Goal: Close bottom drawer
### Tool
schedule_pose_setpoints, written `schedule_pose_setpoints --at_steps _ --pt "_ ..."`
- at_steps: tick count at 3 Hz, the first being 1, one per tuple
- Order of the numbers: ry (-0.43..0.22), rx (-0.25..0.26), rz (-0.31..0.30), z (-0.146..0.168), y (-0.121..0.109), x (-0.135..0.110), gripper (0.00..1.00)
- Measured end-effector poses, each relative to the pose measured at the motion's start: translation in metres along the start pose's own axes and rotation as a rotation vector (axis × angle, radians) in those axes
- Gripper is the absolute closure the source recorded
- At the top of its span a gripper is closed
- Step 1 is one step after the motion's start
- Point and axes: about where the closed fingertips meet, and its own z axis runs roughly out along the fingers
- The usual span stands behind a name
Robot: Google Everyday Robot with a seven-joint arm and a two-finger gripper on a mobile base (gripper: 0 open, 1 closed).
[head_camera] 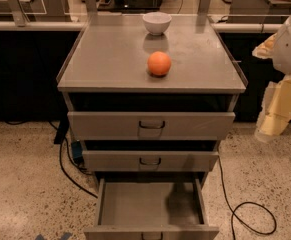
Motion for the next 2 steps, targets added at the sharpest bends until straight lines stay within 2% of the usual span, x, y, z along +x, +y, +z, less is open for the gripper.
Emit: schedule_pose_setpoints --at_steps 1,2 --pt "0.000 0.000 0.000 0.000 0.000 0.000 0.00" --pt "-0.038 -0.009 0.051 0.028 0.012 0.016 0.00"
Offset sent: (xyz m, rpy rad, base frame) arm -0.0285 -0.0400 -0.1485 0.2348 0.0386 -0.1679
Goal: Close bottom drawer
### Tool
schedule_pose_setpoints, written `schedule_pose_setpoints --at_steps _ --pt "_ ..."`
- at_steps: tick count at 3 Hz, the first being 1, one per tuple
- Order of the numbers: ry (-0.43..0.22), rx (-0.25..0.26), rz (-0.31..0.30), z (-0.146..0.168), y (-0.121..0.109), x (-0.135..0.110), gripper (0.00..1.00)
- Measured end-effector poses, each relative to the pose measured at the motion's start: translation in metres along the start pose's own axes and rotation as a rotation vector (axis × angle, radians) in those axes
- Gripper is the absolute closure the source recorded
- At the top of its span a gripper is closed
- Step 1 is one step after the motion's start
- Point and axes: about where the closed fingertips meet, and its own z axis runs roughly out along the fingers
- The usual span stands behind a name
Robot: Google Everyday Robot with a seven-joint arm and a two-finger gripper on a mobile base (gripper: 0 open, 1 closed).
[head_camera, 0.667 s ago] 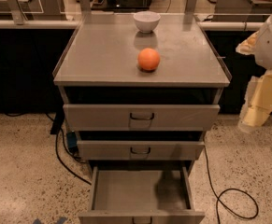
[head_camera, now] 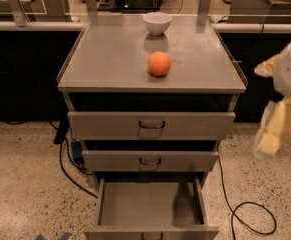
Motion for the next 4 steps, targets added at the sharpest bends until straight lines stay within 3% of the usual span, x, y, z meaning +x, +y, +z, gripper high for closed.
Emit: schedule_pose_setpoints --at_steps 1,2,4 --pt "-0.086 -0.056 0.104 0.067 0.028 0.034 0.00" --pt "-0.145 -0.122 0.177 0.141 0.056 0.054 0.16" --pt "-0.143 -0.120 0.183 0.148 0.058 0.056 0.63"
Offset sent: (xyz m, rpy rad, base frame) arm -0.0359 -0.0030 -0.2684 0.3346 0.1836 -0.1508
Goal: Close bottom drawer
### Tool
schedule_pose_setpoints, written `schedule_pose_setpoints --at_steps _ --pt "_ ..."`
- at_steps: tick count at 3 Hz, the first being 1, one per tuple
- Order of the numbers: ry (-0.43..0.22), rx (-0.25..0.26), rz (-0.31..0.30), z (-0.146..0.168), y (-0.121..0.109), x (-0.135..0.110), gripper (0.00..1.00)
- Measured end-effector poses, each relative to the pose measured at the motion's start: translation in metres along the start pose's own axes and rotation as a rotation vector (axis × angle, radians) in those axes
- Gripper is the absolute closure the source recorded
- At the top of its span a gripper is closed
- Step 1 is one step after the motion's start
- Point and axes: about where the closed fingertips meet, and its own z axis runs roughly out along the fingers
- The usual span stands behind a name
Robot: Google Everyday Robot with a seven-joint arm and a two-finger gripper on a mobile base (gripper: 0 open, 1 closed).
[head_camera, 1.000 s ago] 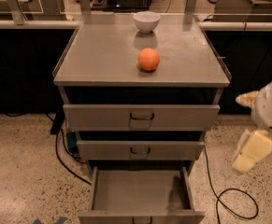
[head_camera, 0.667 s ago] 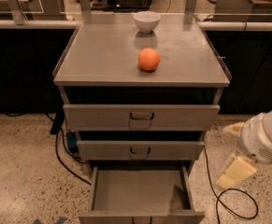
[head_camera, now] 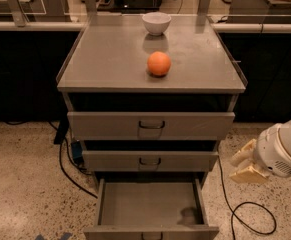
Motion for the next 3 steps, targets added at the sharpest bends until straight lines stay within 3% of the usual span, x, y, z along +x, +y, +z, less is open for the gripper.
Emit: schedule_pose_setpoints --at_steps 1,2,3 --pt "0.000 0.000 0.000 0.000 0.000 0.000 0.86" --pt "0.000 0.000 0.000 0.000 0.000 0.000 1.00" --pt "-0.026 -0.026 0.038 0.016 0.011 0.008 1.00"
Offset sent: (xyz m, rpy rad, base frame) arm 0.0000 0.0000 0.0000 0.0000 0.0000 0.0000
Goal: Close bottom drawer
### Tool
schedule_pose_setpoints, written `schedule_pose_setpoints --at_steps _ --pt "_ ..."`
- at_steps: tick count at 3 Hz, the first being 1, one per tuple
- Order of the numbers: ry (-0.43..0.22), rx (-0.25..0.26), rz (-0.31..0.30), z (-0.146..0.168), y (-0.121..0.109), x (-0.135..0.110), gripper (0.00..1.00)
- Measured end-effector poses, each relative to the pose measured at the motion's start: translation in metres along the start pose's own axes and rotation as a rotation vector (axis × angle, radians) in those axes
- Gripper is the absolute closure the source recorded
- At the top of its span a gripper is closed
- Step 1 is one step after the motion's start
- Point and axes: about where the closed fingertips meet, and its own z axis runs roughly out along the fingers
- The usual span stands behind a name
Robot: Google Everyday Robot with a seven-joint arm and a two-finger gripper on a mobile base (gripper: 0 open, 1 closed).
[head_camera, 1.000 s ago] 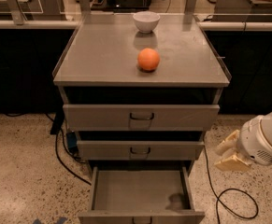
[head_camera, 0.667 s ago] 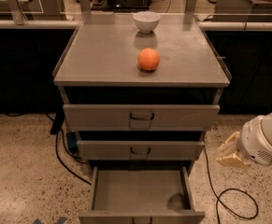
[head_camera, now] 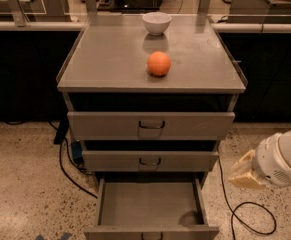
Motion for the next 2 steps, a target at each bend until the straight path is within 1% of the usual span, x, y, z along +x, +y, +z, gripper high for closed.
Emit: schedule_pose_setpoints --at_steps 1,2 --pt "-0.066 -0.066 0.111 0.057 0.033 0.016 1.00" --pt "-0.091 -0.149 0.222 0.138 0.083 0.031 1.00"
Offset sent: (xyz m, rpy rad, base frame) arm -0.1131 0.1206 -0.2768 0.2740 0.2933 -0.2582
